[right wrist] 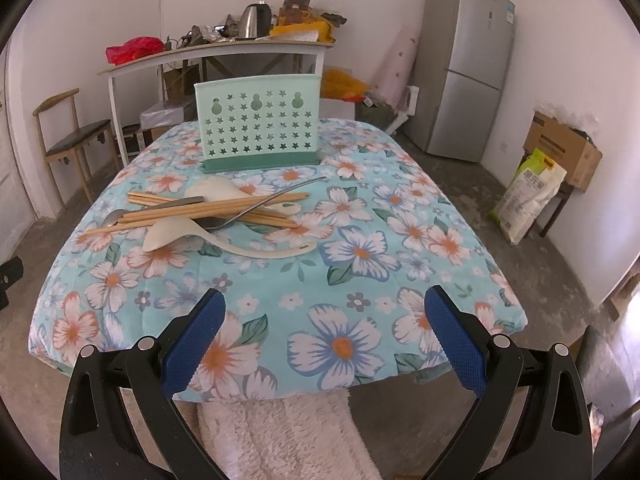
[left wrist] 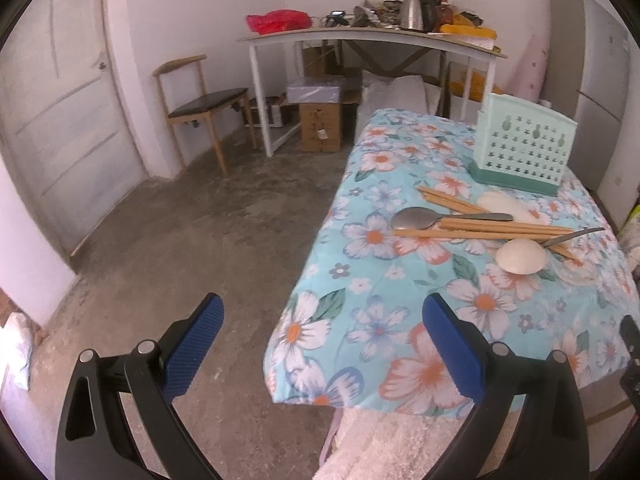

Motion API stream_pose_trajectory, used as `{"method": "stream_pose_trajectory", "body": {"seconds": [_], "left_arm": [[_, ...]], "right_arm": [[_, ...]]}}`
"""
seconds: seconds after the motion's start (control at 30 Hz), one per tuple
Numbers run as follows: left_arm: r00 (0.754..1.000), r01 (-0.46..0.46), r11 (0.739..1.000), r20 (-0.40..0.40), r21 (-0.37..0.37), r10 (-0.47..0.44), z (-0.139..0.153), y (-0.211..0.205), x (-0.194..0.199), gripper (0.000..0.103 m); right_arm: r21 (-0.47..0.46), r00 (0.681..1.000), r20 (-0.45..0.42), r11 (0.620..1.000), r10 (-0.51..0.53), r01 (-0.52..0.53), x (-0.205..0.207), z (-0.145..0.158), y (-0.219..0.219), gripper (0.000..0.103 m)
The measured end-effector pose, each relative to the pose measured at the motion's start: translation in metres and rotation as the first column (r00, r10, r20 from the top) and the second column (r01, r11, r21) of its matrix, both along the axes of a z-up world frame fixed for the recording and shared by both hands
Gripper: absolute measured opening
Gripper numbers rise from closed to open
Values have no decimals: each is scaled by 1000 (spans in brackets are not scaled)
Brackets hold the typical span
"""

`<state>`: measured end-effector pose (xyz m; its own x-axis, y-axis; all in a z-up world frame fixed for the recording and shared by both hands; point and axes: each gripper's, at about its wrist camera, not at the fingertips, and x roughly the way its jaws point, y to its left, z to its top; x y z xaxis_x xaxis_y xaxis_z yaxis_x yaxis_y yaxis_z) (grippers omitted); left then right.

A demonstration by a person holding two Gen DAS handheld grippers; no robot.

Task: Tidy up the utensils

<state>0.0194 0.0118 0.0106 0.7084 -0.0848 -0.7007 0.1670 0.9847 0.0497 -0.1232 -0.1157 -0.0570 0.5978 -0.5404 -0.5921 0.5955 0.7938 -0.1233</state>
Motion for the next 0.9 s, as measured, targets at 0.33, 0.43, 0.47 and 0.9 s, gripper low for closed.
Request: {"method": "stream_pose_trajectory", "body": {"seconds": [0.33, 0.43, 0.47, 0.9], "left_arm": [[987, 152, 976, -35, -155, -159, -11, -15, 22, 97], [977, 182, 952, -63, -246, -203, -15, -18, 30, 97], [973, 195, 941, -64, -275, -221, -16, -19, 32, 97], [881, 474, 875, 44, -96, -472, -17, -92, 31, 93]], "right_arm": [[-15, 999, -24, 1000, 25, -25, 8, -19, -15, 95], [11, 997, -10, 997, 72, -72, 11, -26, -22, 95], [23, 996, 0, 996, 89, -89, 12, -28, -24, 95], [50, 988, 86, 989, 132, -136, 22, -34, -58, 95]]}}
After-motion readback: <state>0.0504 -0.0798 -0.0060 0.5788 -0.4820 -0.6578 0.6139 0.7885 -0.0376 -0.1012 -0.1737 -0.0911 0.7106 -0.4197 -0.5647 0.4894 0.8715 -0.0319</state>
